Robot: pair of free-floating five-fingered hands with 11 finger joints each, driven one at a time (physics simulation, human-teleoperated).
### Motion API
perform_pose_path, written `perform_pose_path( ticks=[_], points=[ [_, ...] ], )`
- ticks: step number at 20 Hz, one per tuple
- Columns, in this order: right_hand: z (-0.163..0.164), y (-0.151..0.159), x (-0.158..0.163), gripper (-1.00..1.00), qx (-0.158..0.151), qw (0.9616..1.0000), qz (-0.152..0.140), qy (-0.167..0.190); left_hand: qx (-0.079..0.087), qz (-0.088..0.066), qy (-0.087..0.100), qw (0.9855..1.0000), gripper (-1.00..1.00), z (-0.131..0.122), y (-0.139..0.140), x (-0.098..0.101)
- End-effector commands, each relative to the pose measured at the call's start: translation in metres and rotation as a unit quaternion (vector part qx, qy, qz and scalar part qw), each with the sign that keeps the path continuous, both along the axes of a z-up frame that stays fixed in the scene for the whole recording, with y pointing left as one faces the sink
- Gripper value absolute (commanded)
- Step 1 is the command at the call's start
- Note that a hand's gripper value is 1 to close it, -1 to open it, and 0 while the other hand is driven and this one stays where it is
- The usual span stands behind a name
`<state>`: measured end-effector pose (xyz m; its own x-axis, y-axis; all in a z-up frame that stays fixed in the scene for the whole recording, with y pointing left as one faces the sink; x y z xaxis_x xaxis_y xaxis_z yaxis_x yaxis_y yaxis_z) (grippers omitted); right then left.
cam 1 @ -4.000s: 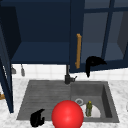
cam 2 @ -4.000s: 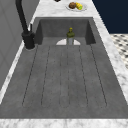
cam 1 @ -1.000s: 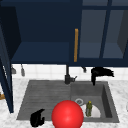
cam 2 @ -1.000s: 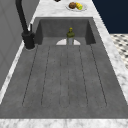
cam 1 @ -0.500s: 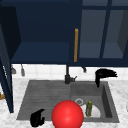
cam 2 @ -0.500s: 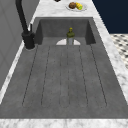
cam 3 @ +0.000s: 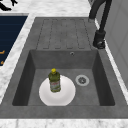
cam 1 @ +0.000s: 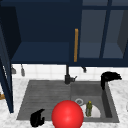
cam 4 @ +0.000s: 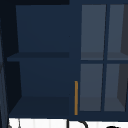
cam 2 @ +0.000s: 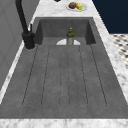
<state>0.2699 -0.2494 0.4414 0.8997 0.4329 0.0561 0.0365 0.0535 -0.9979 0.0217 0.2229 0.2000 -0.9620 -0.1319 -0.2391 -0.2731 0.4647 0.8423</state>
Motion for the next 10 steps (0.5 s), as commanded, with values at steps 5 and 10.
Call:
perform_pose_path(
  ticks=[5, 10],
  points=[
    [-0.029, -0.036, 0.000, -1.00, 0.011, 0.9992, 0.036, 0.010, 0.000, 0.000, 0.000, 1.0000, 0.00, 0.000, 0.000, 0.000],
    [-0.059, -0.058, -0.002, -1.00, 0.015, 0.9983, 0.052, 0.024, 0.000, 0.000, 0.000, 1.0000, 0.00, 0.000, 0.000, 0.000]
  ],
)
